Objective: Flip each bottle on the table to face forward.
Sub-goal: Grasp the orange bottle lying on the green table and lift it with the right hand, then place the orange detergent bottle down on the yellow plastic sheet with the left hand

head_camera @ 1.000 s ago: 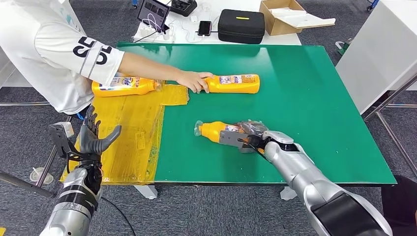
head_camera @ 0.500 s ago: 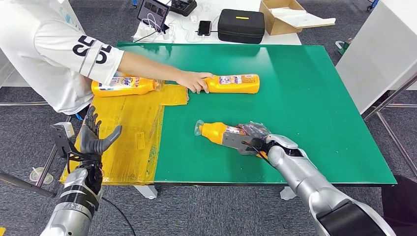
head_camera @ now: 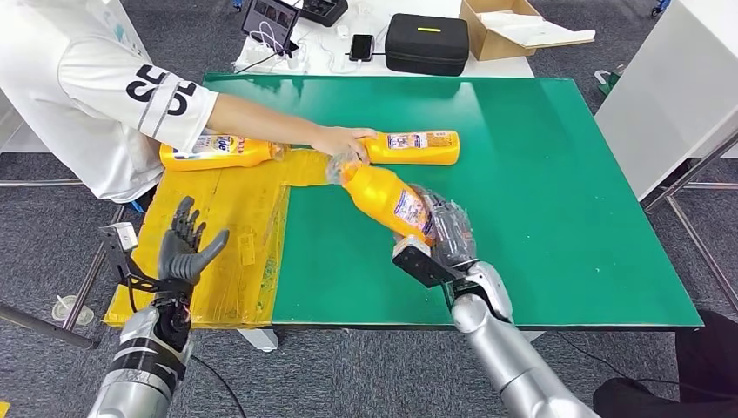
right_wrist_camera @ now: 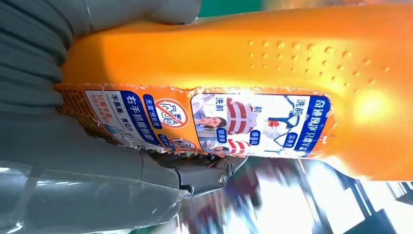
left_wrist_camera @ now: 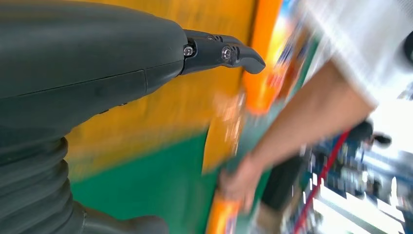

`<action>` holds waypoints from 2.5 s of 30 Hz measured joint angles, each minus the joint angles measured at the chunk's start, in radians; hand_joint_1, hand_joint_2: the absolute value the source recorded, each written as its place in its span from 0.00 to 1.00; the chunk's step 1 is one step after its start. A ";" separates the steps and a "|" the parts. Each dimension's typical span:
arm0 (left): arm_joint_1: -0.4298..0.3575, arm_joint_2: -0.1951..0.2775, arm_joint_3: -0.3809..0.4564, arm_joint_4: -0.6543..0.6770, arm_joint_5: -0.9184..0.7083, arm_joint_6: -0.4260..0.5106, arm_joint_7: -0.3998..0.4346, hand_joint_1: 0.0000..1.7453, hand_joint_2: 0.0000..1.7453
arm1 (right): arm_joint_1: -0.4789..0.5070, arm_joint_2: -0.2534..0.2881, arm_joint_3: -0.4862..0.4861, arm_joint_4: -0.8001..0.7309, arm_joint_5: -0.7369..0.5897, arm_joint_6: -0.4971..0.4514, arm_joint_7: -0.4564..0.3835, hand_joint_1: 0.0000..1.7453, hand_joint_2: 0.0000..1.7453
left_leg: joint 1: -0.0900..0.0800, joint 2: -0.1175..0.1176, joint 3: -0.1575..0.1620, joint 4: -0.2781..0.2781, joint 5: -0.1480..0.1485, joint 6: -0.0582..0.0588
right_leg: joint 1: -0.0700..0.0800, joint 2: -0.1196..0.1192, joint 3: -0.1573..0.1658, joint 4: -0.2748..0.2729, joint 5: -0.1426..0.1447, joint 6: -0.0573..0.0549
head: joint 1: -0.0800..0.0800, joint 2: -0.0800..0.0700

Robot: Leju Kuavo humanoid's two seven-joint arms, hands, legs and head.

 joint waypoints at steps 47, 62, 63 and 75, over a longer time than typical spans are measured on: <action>0.121 0.025 -0.581 -0.302 0.361 -0.188 0.172 0.00 1.00 | 0.053 0.338 0.029 0.238 -0.011 -0.070 -0.266 1.00 1.00 | 0.000 0.001 -0.004 0.000 -0.001 0.000 | 0.000 0.000 -0.003 0.000 0.000 0.000 | 0.000 0.000; 0.104 0.025 -0.567 -0.221 0.476 -0.231 0.207 0.00 1.00 | -0.006 0.360 0.101 0.398 -0.004 -0.065 -0.226 1.00 1.00 | 0.000 0.001 -0.004 0.000 -0.001 0.000 | 0.000 0.000 -0.004 0.000 0.000 0.000 | 0.000 0.000; 0.107 0.025 -0.564 -0.221 0.479 -0.232 0.209 0.00 1.00 | -0.010 0.361 0.103 0.407 -0.007 -0.065 -0.224 1.00 1.00 | 0.000 0.001 -0.004 0.000 -0.001 0.000 | 0.000 0.000 -0.004 0.000 0.000 0.000 | 0.000 0.000; 0.125 0.025 -0.557 -0.233 0.388 -0.201 0.154 1.00 1.00 | -0.040 0.369 0.134 0.448 -0.041 -0.068 -0.180 1.00 1.00 | 0.000 0.001 -0.004 0.000 -0.001 0.000 | 0.000 0.000 -0.004 0.000 0.000 0.000 | 0.000 0.000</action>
